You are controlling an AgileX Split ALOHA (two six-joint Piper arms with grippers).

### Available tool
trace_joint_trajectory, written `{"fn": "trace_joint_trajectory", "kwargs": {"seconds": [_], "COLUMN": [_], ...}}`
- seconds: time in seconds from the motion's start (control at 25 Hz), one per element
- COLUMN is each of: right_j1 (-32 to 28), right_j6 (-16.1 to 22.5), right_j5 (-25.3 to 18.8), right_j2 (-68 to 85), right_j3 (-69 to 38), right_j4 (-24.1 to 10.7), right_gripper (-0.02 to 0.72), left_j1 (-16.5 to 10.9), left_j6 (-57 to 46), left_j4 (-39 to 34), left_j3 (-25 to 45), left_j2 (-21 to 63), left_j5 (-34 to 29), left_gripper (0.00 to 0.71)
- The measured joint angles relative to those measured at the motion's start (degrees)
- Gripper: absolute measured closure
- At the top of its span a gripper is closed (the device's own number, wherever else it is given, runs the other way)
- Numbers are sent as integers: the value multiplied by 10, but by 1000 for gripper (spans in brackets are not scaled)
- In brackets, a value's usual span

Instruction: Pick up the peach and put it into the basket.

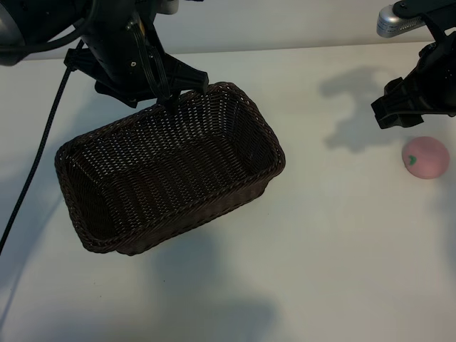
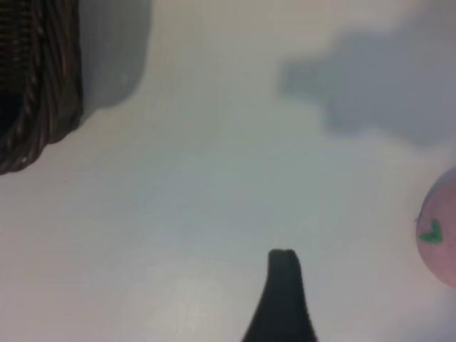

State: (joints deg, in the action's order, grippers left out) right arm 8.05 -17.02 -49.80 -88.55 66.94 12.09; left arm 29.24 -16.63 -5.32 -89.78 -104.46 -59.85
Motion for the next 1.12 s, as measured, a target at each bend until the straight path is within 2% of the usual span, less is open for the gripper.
{"fn": "trace_joint_trajectory", "kwargs": {"seconds": [0.76, 1.0, 1.12], "right_j1": [0, 0, 0], "right_j6": [0, 0, 0], "right_j5": [1, 17, 19], "right_j2": [0, 0, 0], "right_j3": [0, 0, 0], "right_j4": [0, 1, 1], "right_gripper": [136, 136, 136], "left_j1": [0, -1, -9], "left_j6": [9, -9, -43], "left_j4": [0, -45, -78], "left_j3": [0, 0, 0], "left_j2": [0, 6, 32], "left_j5": [2, -72, -73], "left_gripper": [167, 168, 168]}}
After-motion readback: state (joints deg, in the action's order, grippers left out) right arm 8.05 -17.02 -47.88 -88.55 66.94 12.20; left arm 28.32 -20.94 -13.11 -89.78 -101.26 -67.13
